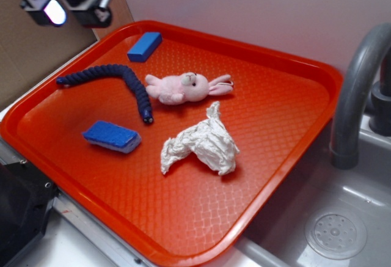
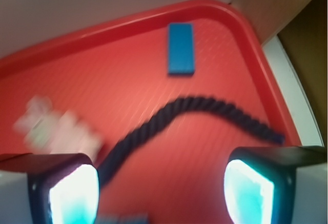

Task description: Grab the blue block.

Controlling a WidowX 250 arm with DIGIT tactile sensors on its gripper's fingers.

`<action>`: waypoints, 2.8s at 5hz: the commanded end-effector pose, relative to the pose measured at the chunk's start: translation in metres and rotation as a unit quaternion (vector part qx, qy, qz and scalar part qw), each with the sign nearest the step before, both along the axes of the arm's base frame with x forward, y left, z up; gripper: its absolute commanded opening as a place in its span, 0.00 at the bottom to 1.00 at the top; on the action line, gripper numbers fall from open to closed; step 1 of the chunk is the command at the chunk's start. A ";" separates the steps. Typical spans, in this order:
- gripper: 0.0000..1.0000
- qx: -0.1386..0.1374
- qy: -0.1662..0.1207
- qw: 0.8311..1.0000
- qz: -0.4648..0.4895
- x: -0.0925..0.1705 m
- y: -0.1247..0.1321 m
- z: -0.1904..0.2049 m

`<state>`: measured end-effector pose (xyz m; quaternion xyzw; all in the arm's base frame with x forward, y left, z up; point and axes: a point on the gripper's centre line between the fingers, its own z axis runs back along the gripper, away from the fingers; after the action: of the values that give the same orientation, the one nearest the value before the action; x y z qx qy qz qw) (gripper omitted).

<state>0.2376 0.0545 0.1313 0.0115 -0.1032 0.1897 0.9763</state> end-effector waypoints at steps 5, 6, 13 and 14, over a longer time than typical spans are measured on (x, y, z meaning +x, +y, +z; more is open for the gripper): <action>1.00 0.040 -0.041 0.997 0.056 0.087 0.056 -0.076; 1.00 0.029 -0.021 0.998 0.058 0.091 0.067 -0.091; 0.00 0.103 0.042 0.993 0.024 0.039 -0.018 0.015; 0.00 0.056 0.042 0.997 -0.017 0.017 -0.045 0.055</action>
<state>0.2504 0.0025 0.1655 0.0784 -0.0375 0.1706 0.9815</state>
